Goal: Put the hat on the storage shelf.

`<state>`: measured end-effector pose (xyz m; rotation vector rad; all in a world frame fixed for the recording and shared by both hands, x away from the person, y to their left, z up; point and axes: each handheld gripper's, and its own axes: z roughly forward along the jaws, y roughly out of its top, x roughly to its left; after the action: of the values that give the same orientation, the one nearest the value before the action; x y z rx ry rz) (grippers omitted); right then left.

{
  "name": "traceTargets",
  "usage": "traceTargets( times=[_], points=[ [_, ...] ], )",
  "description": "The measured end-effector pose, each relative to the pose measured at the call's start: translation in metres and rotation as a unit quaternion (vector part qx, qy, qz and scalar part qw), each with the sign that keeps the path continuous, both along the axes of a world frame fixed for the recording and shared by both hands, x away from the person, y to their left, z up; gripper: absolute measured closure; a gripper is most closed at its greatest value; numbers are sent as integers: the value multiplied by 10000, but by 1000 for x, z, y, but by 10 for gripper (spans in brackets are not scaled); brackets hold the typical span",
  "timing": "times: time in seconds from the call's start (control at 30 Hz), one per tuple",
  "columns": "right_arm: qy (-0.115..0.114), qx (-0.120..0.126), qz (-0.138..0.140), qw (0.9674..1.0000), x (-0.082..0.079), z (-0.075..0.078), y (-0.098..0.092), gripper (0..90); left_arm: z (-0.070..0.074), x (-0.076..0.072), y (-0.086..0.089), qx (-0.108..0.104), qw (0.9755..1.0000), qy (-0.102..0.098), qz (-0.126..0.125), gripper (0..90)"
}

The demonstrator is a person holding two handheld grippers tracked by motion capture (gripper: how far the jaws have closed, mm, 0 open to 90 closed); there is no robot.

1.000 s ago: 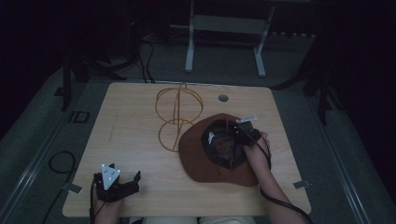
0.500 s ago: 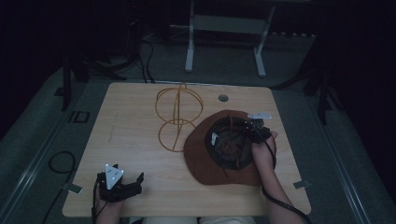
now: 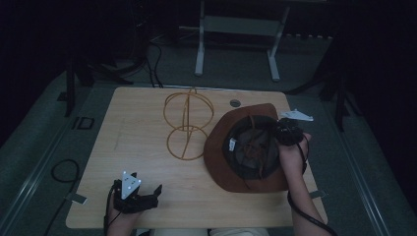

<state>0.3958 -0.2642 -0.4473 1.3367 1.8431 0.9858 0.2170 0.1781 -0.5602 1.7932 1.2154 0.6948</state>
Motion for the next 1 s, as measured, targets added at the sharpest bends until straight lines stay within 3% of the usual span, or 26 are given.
traceTargets(
  times=[0.1,0.2,0.27,0.4,0.43,0.5,0.8,1.0],
  points=[
    [-156,52,-22,9999,-10,9,-4,844,8,3,-15,-161,9994,22,-294,47],
    [-219,85,-28,9997,-15,13,-7,843,13,4,-26,-94,9988,-48,-469,47],
    [-234,146,-38,9996,-23,16,-13,843,22,8,-47,-2,9972,-95,-746,48],
    [-244,161,-83,9995,-29,13,-18,843,29,13,-64,61,9953,-118,-962,48],
    [-260,160,-103,9995,-30,13,-18,843,33,17,-73,51,9938,-193,-1090,47],
    [-264,179,-112,9994,-32,12,-20,843,37,19,-82,47,9924,-292,-1198,47],
    [-250,286,-28,9993,-39,8,-24,843,60,37,-114,76,9880,-352,-1504,48],
    [-267,188,-3,9995,-44,5,-20,842,81,49,-148,194,9826,-365,-1812,48]
  ],
)
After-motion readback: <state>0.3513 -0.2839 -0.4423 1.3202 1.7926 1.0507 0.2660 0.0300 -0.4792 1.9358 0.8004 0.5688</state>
